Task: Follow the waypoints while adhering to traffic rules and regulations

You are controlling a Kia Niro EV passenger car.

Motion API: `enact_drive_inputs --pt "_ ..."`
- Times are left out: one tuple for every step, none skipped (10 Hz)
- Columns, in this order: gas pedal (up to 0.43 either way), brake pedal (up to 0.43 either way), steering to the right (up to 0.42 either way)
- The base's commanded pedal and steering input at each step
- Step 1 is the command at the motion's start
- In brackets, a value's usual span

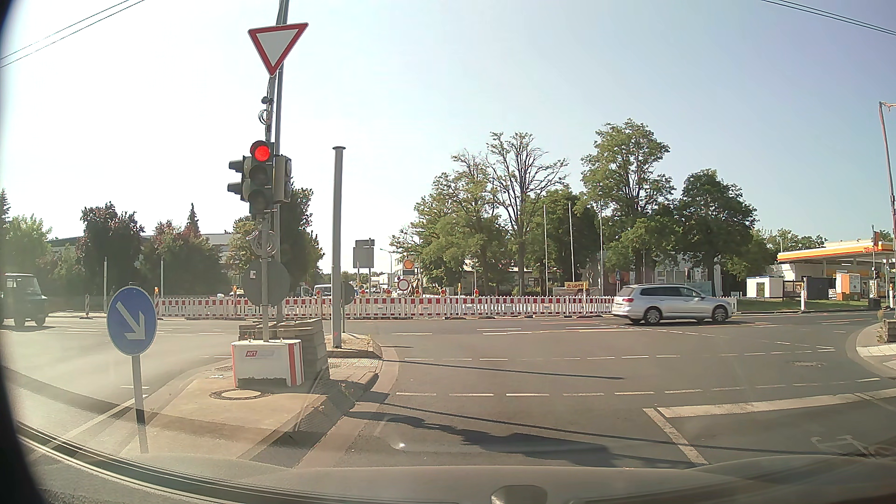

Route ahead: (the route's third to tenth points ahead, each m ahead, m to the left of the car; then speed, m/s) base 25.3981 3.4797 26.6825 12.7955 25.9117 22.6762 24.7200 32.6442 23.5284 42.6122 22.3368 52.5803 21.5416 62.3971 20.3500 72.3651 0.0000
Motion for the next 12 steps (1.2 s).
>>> enact_drive_inputs --pt "0.000 0.390 0.006" --pt "0.000 0.390 0.006" --pt "0.000 0.390 0.006" --pt "0.000 0.384 0.006" --pt "0.000 0.390 0.006" --pt "0.000 0.384 0.006" --pt "0.000 0.384 0.006" --pt "0.000 0.384 0.006" --pt "0.000 0.384 0.006" --pt "0.000 0.390 0.006" --pt "0.000 0.384 0.006" --pt "0.000 0.390 0.006"
